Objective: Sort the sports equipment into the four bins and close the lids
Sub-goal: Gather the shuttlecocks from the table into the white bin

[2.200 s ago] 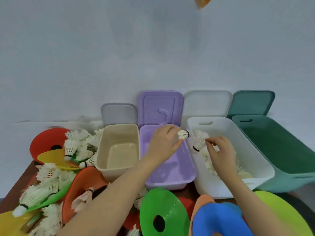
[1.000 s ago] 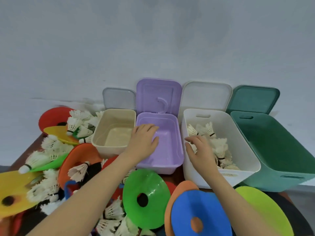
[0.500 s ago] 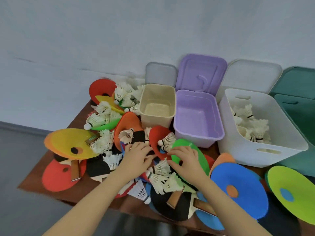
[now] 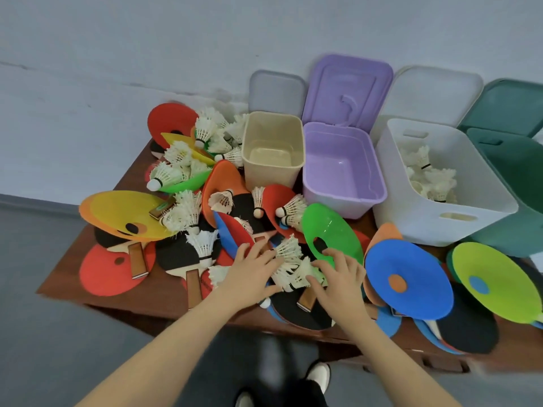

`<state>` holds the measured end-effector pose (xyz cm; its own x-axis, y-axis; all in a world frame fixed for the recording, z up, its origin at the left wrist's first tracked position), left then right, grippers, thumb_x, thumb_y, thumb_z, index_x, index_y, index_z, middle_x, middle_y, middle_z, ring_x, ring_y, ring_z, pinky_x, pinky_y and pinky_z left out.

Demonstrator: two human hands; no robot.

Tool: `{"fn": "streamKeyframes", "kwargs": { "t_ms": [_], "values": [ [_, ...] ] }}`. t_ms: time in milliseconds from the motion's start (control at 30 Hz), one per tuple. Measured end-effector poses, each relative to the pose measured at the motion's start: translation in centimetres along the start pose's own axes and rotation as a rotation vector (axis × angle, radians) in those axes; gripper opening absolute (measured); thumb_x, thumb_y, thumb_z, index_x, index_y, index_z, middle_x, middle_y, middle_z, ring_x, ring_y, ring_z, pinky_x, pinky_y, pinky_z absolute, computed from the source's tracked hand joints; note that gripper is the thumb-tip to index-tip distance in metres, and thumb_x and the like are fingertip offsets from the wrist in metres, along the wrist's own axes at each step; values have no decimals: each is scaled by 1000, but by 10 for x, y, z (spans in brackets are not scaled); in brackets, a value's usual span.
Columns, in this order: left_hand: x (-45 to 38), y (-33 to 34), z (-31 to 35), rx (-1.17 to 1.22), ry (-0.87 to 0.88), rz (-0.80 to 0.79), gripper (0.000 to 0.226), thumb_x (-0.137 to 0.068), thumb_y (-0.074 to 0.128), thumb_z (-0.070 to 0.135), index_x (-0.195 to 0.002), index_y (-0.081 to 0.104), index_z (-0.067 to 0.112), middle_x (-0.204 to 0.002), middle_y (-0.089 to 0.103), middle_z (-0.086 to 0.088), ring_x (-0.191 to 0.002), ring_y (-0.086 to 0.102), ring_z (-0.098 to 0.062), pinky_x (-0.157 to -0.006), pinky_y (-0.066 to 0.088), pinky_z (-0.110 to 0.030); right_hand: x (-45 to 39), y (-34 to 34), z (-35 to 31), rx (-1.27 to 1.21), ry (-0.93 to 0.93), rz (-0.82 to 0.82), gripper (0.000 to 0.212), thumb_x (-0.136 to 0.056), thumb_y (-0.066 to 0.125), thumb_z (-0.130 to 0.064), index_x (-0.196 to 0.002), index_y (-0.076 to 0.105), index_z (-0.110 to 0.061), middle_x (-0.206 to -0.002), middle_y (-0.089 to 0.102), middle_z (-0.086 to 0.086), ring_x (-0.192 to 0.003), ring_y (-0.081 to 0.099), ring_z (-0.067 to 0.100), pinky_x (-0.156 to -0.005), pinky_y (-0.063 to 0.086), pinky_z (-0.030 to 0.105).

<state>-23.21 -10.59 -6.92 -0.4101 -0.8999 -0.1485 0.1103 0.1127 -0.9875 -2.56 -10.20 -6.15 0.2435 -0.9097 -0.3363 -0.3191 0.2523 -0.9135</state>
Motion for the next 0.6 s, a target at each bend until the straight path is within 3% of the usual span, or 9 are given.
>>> {"fn": "streamKeyframes", "kwargs": {
  "t_ms": [100, 200, 267, 400, 500, 600],
  "values": [
    [-3, 0, 4, -25, -12, 11, 60, -48, 83, 54, -100, 70, 27, -102, 68, 7, -108, 59, -25, -85, 46, -47, 7, 3, -1, -14, 55, 23, 12, -70, 72, -25, -80, 67, -23, -108, 61, 4, -102, 40, 22, -81, 21, 31],
    [-3, 3, 3, -9, -7, 66, 55, -48, 84, 49, -97, 70, 28, -100, 67, 8, -109, 48, -23, -88, 29, -40, 9, 2, 0, -102, 113, 16, 21, -67, 81, -17, -75, 64, -25, -104, 60, 0, -100, 42, 20, -78, 15, 25],
    [-2, 7, 2, 10, 7, 86, 55, -50, 84, 45, -99, 68, 26, -105, 66, 8, -111, 41, -21, -88, 27, -40, 10, -2, 0, -177, 132, 20, 20, -70, 79, -17, -74, 62, -26, -102, 58, -3, -98, 40, 15, -77, 13, 24],
    [1, 11, 4, 73, 19, 58, 51, -56, 85, 38, -100, 64, 25, -109, 66, 9, -120, 51, -24, -91, 42, -48, 15, -13, 0, -340, 136, 13, 5, -78, 63, -28, -77, 59, -27, -92, 54, -13, -92, 42, 5, -78, 18, 27],
    [1, 13, 2, 122, 48, 92, 46, -61, 83, 35, -100, 62, 24, -102, 67, 8, -116, 53, -23, -94, 33, -43, 19, -19, 1, -411, 155, 1, 5, -80, 56, -32, -76, 54, -32, -82, 55, -18, -85, 48, 2, -79, 21, 28],
    [-1, 10, 0, 189, 57, 224, 41, -68, 78, 37, -104, 63, 23, -99, 67, 8, -107, 54, -15, -85, 25, -34, 20, -23, 2, -490, 163, -15, 6, -80, 58, -30, -76, 54, -32, -78, 59, -18, -82, 52, -2, -84, 22, 21]
  ]
}}
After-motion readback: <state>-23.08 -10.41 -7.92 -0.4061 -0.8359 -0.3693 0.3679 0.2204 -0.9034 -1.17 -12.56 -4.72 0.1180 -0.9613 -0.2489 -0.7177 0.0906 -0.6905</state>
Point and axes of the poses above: each hand's wrist, its own x-axis away from the middle knuckle, its own y-axis out of the palm, z = x × y, the point moved 1 cm from there along -x, towards the middle knuckle
